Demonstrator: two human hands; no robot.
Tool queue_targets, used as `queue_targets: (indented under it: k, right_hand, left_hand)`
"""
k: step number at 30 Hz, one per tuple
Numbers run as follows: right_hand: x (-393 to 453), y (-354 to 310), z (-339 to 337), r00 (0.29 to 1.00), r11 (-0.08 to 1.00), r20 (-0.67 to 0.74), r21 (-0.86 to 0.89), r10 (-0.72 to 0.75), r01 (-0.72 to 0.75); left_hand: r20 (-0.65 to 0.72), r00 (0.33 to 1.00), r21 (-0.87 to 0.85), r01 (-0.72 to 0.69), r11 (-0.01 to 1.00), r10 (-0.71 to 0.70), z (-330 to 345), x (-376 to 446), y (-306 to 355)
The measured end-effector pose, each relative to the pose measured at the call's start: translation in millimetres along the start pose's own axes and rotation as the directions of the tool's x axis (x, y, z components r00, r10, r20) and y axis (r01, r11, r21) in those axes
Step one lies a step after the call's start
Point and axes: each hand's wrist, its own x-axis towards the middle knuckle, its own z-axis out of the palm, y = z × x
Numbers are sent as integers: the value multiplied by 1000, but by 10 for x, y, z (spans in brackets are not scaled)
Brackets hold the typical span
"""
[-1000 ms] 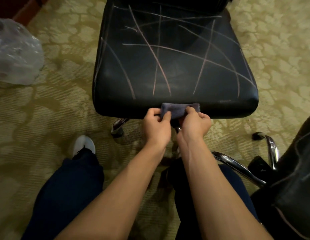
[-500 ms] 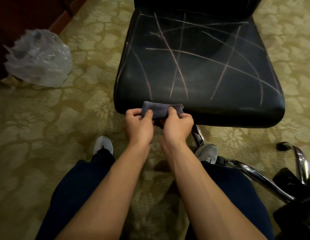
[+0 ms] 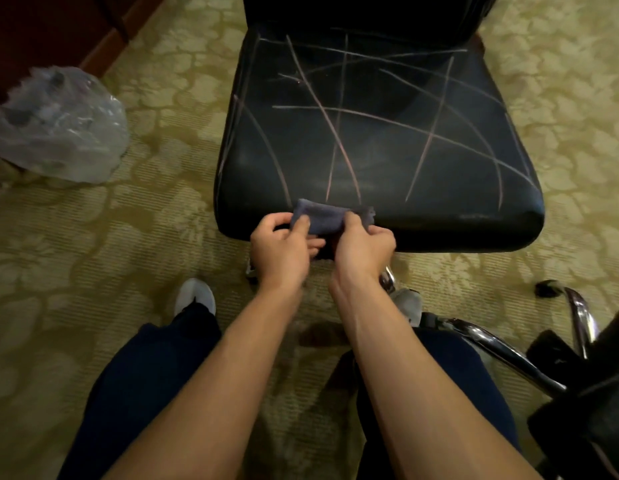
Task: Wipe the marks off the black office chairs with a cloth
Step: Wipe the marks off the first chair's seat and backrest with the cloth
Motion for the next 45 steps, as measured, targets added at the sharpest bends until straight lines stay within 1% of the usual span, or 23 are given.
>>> queue_targets:
  k: [3, 5, 7, 9, 11, 13, 15, 18, 20, 23, 26, 28, 30, 32, 35, 38, 41, 45]
  right_hand:
    - [-291, 87, 248, 991, 993, 113, -90, -67, 77]
    - [-460, 146, 401, 976, 985, 198, -127, -92, 119]
    - [-563, 186, 520, 957, 985, 277, -119, -90, 127]
    - [-571, 209, 593, 954, 990, 290, -88, -80, 110]
    - [-533, 213, 621, 955, 994, 289, -59, -66, 87]
    - [-471, 205, 593, 956, 995, 287, -58, -60, 80]
    - [-433, 175, 528, 959, 993, 272, -66, -77, 98]
    - [-443, 159, 403, 963, 972, 230, -152, -140, 177]
    - [-459, 182, 307, 967, 965, 187, -166, -173, 205]
    - [-475, 209, 137, 979, 973, 116, -145, -166, 182]
    - [-486, 263, -41, 993, 990, 60, -85, -106, 111]
    - [-482, 302, -155, 997, 995, 38, -74, -62, 65]
    - [-472, 329, -270, 999, 995, 18, -94, -40, 42]
    - [-444, 320, -389, 999, 994, -21, -103, -49, 47]
    - [-384, 266, -558, 996, 997, -73, -65, -48, 43]
    - [-293, 247, -673, 994, 999, -104, -23, 24, -26]
    - [-259, 245, -694, 991, 996, -100, 47, 85, -81]
    - [-327, 216, -636, 994, 991, -40, 100, 98, -93]
  left_hand:
    - [-133, 991, -42, -17, 999, 11, -317, 160, 128]
    - [-231, 970, -19, -76, 997, 70, -537, 275, 183]
    - [-281, 948, 26, -150, 988, 151, -708, 399, 231]
    - [-231, 956, 66, -170, 983, 180, -791, 538, 261]
    - [-153, 977, 121, -133, 984, 151, -799, 652, 279]
    - [-106, 985, 183, -117, 976, 138, -775, 704, 277]
    - [-86, 983, 246, -137, 959, 163, -751, 668, 246]
    - [-91, 979, 273, -151, 950, 182, -724, 522, 169]
    - [-78, 979, 300, -159, 941, 190, -703, 421, 126]
    - [-42, 977, 342, -182, 922, 209, -642, 239, 37]
    - [6, 974, 371, -212, 904, 225, -590, -4, -81]
    - [36, 978, 370, -205, 906, 206, -568, -141, -174]
    - [80, 985, 353, -173, 920, 155, -551, -221, -253]
    - [135, 985, 308, -142, 941, 104, -496, -274, -306]
    - [197, 976, 238, -136, 962, 89, -336, -412, -373]
    - [204, 976, 136, -108, 985, 79, -184, -551, -442]
    - [205, 976, 126, -105, 986, 78, -115, -534, -417]
    - [223, 967, 169, -165, 972, 126, -136, -360, -312]
